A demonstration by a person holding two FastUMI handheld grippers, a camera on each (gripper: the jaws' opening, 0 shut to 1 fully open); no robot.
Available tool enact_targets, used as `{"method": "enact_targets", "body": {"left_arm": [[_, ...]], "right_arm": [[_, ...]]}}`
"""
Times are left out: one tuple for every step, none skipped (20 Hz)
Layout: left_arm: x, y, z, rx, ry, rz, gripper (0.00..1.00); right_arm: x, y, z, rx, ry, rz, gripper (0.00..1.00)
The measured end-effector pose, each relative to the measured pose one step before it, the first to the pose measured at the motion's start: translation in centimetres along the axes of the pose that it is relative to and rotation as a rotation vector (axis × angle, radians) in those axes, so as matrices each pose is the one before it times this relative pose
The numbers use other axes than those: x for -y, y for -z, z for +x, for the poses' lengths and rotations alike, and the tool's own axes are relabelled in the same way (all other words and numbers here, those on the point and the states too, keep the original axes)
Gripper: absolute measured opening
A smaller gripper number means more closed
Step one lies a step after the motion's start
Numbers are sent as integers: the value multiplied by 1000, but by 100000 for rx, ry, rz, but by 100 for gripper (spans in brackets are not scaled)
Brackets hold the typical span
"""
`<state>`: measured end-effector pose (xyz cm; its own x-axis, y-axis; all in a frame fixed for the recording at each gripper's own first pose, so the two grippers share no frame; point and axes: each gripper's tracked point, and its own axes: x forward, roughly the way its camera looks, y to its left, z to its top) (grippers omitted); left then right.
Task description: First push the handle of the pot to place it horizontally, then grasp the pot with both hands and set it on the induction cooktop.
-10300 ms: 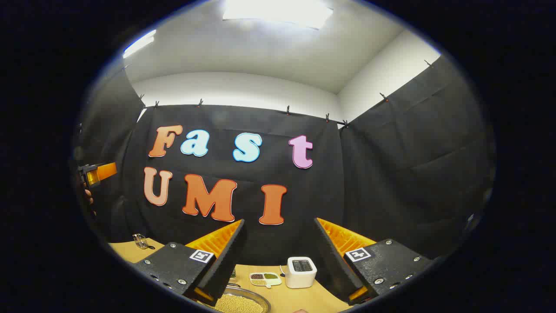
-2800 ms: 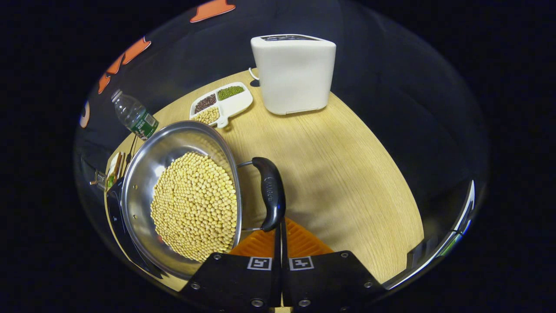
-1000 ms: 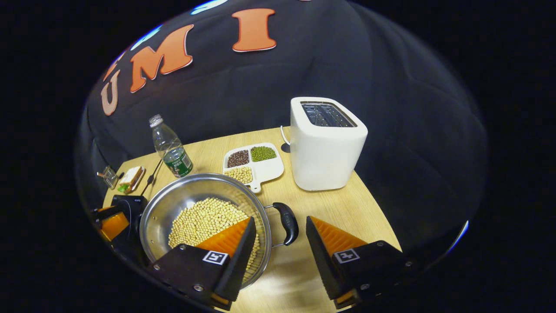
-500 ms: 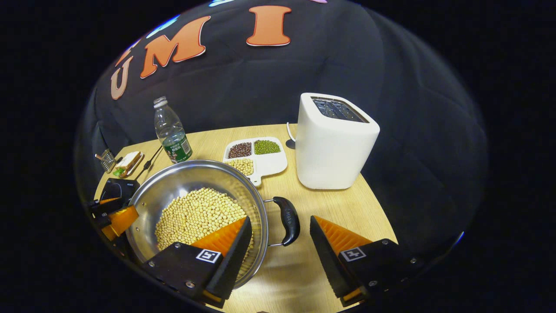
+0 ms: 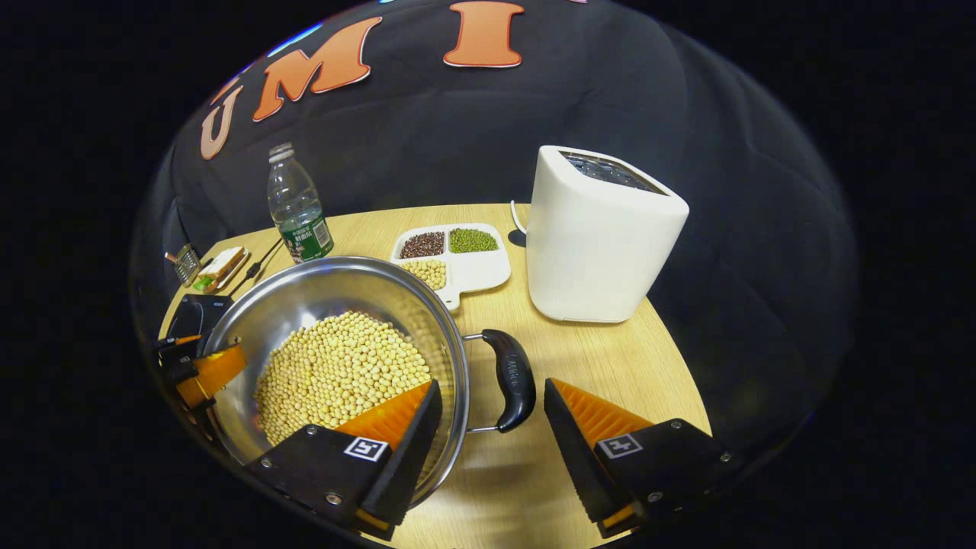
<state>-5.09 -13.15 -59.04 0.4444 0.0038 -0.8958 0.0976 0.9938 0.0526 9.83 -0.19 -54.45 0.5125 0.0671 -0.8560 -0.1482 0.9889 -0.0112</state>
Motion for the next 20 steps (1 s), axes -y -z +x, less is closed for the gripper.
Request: {"method": "enact_targets", "body": {"left_arm": [[315,180,89,-673,693,442,92],[29,181,50,-912,-172,754,92],[-220,-21,143,-71,-589,394,92],[96,-148,228,317,-92,292,92],[-28,-24,63,73,-285,600,92],[41,128,210,-333,388,310,92],[-104,162,125,-675,-941,41,92],[-26,213,99,-845,-218,23,90],[5,105,24,-553,619,-445,90],[135,298,388,-618,145,-204,91],[86,172,70,-783,-47,-38,89],[-138,115,188,-314,-62,-224,89],[92,54,76,-372,-255,137,87],[-9,137,58,-155,165,-8,87],[29,-103,-18,169,167,-218,87],[-64,102,392,66,-258,158,87],[11,-123,-202,80,-86,269,87],[20,54,-15,-290,95,305,86],[-10,-82,56,189,37,191,85],[1,-22,86,-434,-308,728,85]], "right_arm": [[378,192,46,-769,744,-465,85],[-64,-75,216,87,-287,195,85],[-227,-302,342,821,-542,851,85],[-220,-97,256,137,-887,-242,84],[27,74,327,-61,-54,-877,80],[219,60,299,-331,789,-931,84],[-16,-365,89,510,-96,671,84],[101,-401,96,1902,297,520,86],[35,-356,336,1764,-79,-343,86],[-62,-167,30,821,-211,-935,86],[-6,-85,63,349,-16,-1322,87],[-143,-82,82,244,42,-958,87],[-125,204,77,-1095,-114,-629,87],[-239,109,3,-208,-461,-138,86],[-379,46,138,-335,-1620,29,86],[-481,-4,76,13,-195,-181,85],[239,-109,170,1015,1368,-1544,84],[63,-206,-128,1099,922,-1466,83],[18,-38,86,473,952,-1550,82],[-116,56,-18,138,102,-1069,81]]}}
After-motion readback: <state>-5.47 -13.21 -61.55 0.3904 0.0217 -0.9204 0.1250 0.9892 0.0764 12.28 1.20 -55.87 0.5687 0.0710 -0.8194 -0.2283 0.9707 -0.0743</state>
